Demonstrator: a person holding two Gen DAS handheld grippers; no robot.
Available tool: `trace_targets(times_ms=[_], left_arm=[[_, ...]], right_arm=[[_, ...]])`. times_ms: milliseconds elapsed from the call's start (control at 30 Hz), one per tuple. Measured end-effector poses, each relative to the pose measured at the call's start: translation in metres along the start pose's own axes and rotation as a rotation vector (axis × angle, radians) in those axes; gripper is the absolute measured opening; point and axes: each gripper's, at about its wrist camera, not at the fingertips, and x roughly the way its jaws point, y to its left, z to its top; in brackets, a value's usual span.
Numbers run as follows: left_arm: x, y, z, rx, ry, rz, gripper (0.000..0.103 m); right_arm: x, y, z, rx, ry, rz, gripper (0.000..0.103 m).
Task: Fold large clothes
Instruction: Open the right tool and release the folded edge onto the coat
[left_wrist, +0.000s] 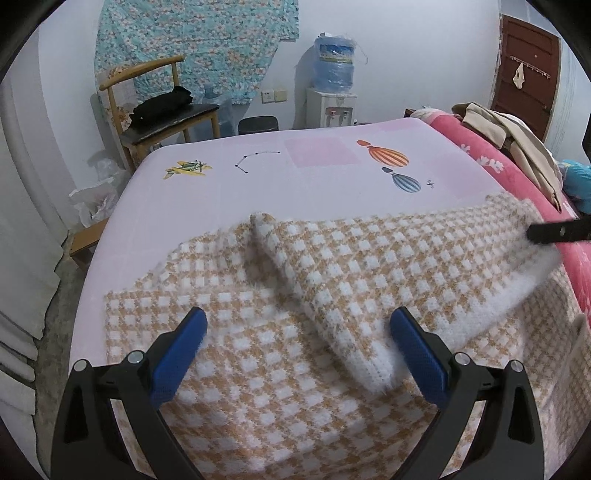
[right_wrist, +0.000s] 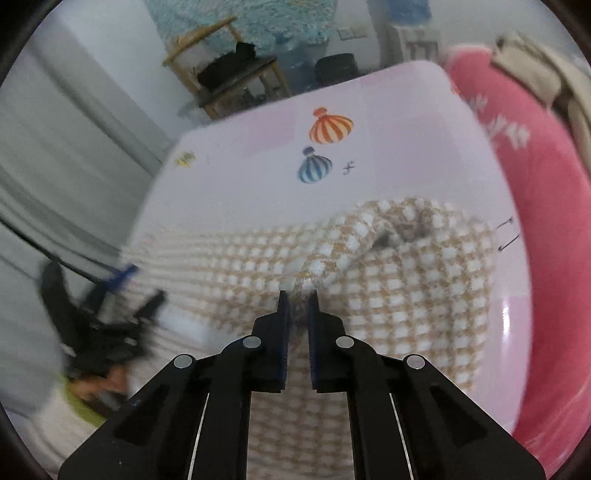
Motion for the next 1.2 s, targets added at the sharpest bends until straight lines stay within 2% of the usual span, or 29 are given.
trace_targets(times_ms=[33, 100, 133, 167, 233, 300, 333, 367, 433, 533, 633, 700, 767, 900, 1000, 1067, 1133, 1200], left_arm=[[0.001, -0.001, -0.001, 0.007, -0.001, 0.008, 0.098], [0.0, -0.002, -0.001, 0.01, -0.002, 0.009, 0.098], [-0.001, -0.001, -0.001, 0.007, -0.004, 0.006, 0.098], [-0.004, 0.0, -0.001, -0.001, -0.012, 0.015, 0.098], [-0.017, 0.004, 0.001, -0.02, -0.052, 0.046, 0.097], [-0.039, 0.01, 0.005, -0.033, -0.126, 0.06, 0.097], [-0.047, 0.011, 0.008, -0.039, -0.157, 0.048, 0.093], [-0.055, 0.012, 0.012, -0.047, -0.189, 0.02, 0.091], [-0.061, 0.007, 0.023, -0.046, -0.203, -0.051, 0.083], [-0.047, -0.01, 0.036, -0.013, -0.135, -0.143, 0.069], [-0.013, -0.024, 0.033, 0.002, -0.017, -0.238, 0.054], [0.013, -0.025, 0.021, 0.013, 0.069, -0.221, 0.049], [0.01, -0.023, 0.014, 0.032, 0.036, -0.23, 0.049], [0.001, -0.025, 0.01, 0.087, 0.044, -0.194, 0.049], [-0.013, -0.019, 0.018, 0.071, 0.004, -0.202, 0.048], [-0.022, -0.017, 0.031, 0.054, -0.041, -0.236, 0.048], [-0.016, -0.02, 0.047, 0.044, -0.04, -0.241, 0.048], [-0.002, -0.026, 0.059, 0.036, -0.016, -0.256, 0.048]], right_arm=[[0.01, 0.003, -0.004, -0.027, 0.023, -0.045, 0.007], [0.02, 0.004, -0.009, -0.058, 0.044, -0.065, 0.009], [0.018, 0.005, -0.009, -0.068, 0.036, -0.074, 0.013], [0.015, 0.005, -0.008, -0.062, 0.035, -0.08, 0.024], [0.0, 0.009, -0.005, -0.054, -0.004, -0.124, 0.039], [-0.016, 0.014, -0.002, -0.08, -0.046, -0.153, 0.039], [-0.026, 0.019, 0.001, -0.101, -0.081, -0.172, 0.04], [-0.033, 0.026, 0.003, -0.122, -0.112, -0.164, 0.04], [-0.034, 0.043, 0.009, -0.158, -0.144, -0.112, 0.04], [-0.016, 0.06, 0.012, -0.207, -0.118, -0.084, 0.04], [0.014, 0.068, 0.003, -0.251, -0.056, -0.06, 0.04], [0.032, 0.065, -0.008, -0.276, -0.015, -0.086, 0.039], [0.028, 0.063, -0.017, -0.317, -0.028, -0.091, 0.039], [0.015, 0.058, -0.028, -0.358, 0.01, -0.112, 0.039], [0.0, 0.058, -0.018, -0.321, 0.008, -0.094, 0.039], [-0.013, 0.059, -0.008, -0.299, -0.049, -0.079, 0.039], [-0.012, 0.06, 0.009, -0.267, -0.08, -0.079, 0.039], [-0.001, 0.06, 0.024, -0.228, -0.079, -0.037, 0.038]])
